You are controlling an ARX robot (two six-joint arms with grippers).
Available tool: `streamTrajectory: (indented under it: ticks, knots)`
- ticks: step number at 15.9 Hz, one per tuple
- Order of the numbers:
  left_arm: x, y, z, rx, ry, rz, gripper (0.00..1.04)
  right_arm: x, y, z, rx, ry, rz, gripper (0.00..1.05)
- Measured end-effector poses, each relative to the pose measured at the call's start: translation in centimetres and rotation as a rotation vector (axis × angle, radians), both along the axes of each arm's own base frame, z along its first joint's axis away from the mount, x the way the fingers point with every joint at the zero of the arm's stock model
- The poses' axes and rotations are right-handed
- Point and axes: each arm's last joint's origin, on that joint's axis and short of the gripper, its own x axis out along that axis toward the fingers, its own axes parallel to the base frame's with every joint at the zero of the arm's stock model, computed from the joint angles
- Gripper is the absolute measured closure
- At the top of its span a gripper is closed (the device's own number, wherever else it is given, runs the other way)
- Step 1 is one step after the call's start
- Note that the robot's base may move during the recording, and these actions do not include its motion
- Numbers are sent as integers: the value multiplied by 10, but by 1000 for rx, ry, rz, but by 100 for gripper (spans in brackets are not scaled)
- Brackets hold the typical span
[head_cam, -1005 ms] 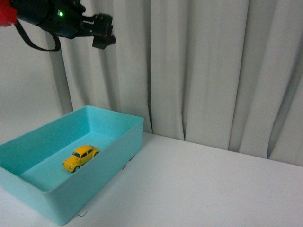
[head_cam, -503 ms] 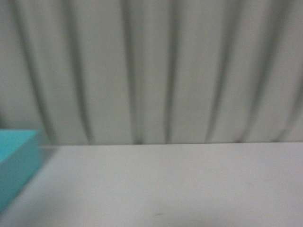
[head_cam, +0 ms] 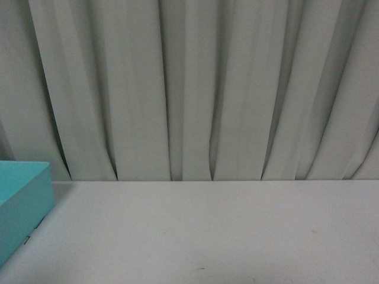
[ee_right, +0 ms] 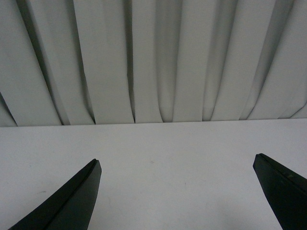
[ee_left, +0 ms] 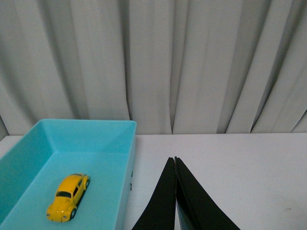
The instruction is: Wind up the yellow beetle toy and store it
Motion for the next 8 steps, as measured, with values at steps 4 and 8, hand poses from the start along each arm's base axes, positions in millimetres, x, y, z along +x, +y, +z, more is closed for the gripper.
streamTrajectory:
  ticks: [4, 8]
  knots:
    - [-7, 0, -13, 0, 6, 0, 103, 0, 0, 0, 0, 0, 0, 7]
    - [-14, 0, -27, 0, 1, -3, 103, 0, 0, 0, 0, 0, 0, 7]
